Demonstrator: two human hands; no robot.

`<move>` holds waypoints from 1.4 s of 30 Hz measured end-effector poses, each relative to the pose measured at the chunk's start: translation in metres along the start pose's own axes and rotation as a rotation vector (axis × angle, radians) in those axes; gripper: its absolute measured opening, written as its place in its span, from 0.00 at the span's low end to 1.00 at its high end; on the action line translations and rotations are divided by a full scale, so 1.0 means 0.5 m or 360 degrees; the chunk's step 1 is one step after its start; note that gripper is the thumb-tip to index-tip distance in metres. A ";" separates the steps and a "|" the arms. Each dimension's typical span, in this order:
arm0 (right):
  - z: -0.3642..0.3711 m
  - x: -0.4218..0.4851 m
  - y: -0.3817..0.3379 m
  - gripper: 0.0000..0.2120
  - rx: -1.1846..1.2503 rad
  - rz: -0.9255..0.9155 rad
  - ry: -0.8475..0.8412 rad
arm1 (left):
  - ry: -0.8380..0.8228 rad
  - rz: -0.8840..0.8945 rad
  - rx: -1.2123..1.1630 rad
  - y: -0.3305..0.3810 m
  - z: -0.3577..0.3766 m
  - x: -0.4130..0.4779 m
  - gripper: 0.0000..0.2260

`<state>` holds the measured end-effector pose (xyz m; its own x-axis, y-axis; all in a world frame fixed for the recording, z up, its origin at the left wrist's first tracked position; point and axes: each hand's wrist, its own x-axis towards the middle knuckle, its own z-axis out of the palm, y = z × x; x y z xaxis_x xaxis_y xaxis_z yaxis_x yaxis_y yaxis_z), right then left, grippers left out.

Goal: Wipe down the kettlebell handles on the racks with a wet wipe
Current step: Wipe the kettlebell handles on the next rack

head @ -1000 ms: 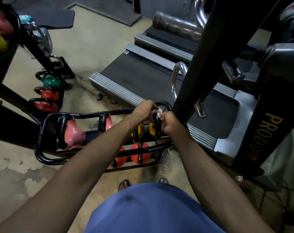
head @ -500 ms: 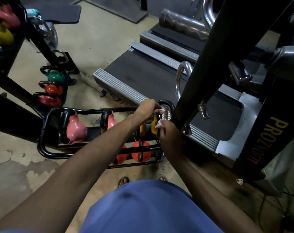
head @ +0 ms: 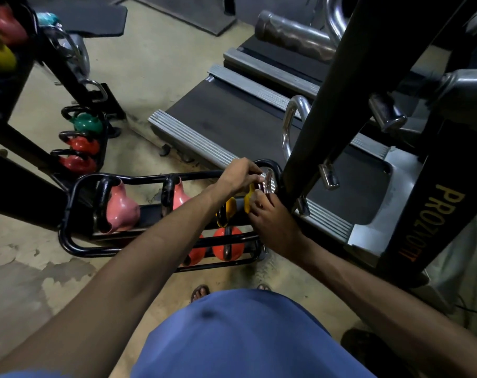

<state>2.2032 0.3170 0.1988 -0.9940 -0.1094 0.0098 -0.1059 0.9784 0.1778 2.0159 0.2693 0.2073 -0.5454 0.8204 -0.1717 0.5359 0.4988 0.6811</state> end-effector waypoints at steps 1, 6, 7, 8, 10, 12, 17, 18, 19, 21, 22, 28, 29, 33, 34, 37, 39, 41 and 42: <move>0.007 -0.004 0.009 0.24 0.0071 -0.0004 0.0040 | -0.0002 0.0003 0.0002 0.001 0.001 0.000 0.14; 0.021 -0.012 -0.020 0.19 0.1246 0.0683 0.0401 | -0.0024 0.0014 0.0015 0.002 0.000 -0.002 0.13; 0.013 -0.003 -0.036 0.17 0.1565 0.0927 0.0455 | -0.0020 0.0023 0.0010 0.005 0.001 -0.004 0.13; 0.013 0.013 -0.047 0.15 0.1792 0.1198 0.0530 | -0.0014 0.0028 0.0009 0.007 0.000 -0.006 0.13; 0.003 0.050 -0.043 0.14 0.1924 0.1719 0.0567 | -0.0013 0.0027 0.0017 0.004 0.000 -0.006 0.14; -0.001 0.081 -0.017 0.12 0.2221 0.1955 0.0306 | -0.0010 0.0021 0.0028 0.000 -0.002 -0.007 0.15; 0.000 0.107 0.039 0.12 0.2722 0.2272 0.0121 | 0.0011 -0.0008 0.0013 0.000 0.001 -0.011 0.14; -0.004 0.101 0.038 0.12 0.2667 0.2205 0.0051 | 0.0017 -0.0001 0.0031 0.001 0.000 -0.011 0.14; -0.008 0.091 0.029 0.12 0.2580 0.2073 -0.0003 | 0.0019 0.0006 0.0040 0.000 -0.001 -0.011 0.14; -0.007 0.057 -0.002 0.14 0.2310 0.1830 0.0031 | 0.0010 0.0011 0.0055 -0.004 -0.004 -0.012 0.15; -0.004 0.037 -0.020 0.16 0.2138 0.1746 0.0118 | 0.0004 0.0005 0.0064 -0.006 -0.004 -0.013 0.15; 0.011 -0.024 -0.064 0.08 0.1449 0.1480 0.0369 | -0.0046 0.0051 0.0132 0.004 0.003 -0.025 0.17; 0.010 -0.027 -0.062 0.07 0.1401 0.1458 0.0421 | -0.0101 0.0058 0.0167 0.004 0.004 -0.027 0.20; 0.001 -0.029 -0.069 0.05 0.1350 0.1231 0.0619 | -0.0231 0.0174 0.0534 0.011 -0.004 -0.033 0.36; 0.007 -0.035 -0.069 0.04 0.1256 0.1091 0.0631 | -0.0226 0.0182 0.0573 0.014 -0.007 -0.033 0.37; 0.042 -0.053 -0.050 0.08 0.0780 0.0613 0.0476 | -0.0233 0.0173 0.0619 0.019 -0.009 -0.032 0.37; 0.051 -0.051 -0.022 0.11 0.0403 0.0343 0.0372 | -0.0238 0.0174 0.0633 0.020 -0.006 -0.030 0.37; 0.043 -0.043 -0.004 0.15 0.0140 0.0105 0.0271 | -0.0245 0.0163 0.0632 0.022 -0.007 -0.032 0.36; 0.035 -0.038 -0.001 0.15 0.0022 0.0034 0.0224 | -0.0243 0.0159 0.0631 0.023 -0.008 -0.033 0.35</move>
<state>2.2218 0.3218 0.1816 -0.9821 -0.1113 0.1517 -0.0862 0.9829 0.1625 2.0286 0.2605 0.2207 -0.3924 0.8872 -0.2426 0.8036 0.4590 0.3789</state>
